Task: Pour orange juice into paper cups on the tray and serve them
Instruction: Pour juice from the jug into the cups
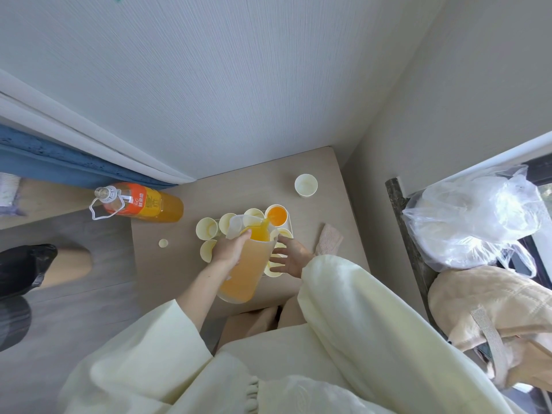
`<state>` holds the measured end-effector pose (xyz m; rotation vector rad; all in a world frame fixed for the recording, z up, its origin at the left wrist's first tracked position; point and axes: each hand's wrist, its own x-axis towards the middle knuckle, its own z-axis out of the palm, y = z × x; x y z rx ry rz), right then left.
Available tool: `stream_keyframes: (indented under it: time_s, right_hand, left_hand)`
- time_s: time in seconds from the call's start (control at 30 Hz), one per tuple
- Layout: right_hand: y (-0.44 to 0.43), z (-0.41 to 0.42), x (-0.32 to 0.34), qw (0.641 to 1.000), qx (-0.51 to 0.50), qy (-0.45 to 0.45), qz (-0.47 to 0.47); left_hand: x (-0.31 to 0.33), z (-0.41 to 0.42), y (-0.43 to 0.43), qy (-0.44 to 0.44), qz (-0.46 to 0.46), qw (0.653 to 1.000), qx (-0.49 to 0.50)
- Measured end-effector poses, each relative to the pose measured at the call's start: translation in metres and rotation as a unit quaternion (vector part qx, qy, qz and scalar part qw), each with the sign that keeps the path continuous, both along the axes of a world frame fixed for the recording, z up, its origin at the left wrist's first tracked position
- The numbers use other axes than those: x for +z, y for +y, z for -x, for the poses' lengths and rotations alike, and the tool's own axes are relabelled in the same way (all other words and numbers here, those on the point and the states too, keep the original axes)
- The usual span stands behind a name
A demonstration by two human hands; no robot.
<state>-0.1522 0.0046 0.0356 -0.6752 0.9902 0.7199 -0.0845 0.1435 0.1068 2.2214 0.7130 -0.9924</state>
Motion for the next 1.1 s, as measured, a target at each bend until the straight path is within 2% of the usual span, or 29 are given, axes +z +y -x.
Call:
stream_keyframes:
  time_s: [0.87,1.1]
  right_hand:
    - [-0.009,0.013,0.004,0.998,-0.047,-0.024,0.037]
    - [-0.003,0.025,0.005,0.999,-0.02,-0.017,0.041]
  left_hand:
    - [-0.002,0.017,0.029,-0.018,0.072,0.997,-0.02]
    - [-0.002,0.037,0.041,-0.019,0.081,0.996,-0.018]
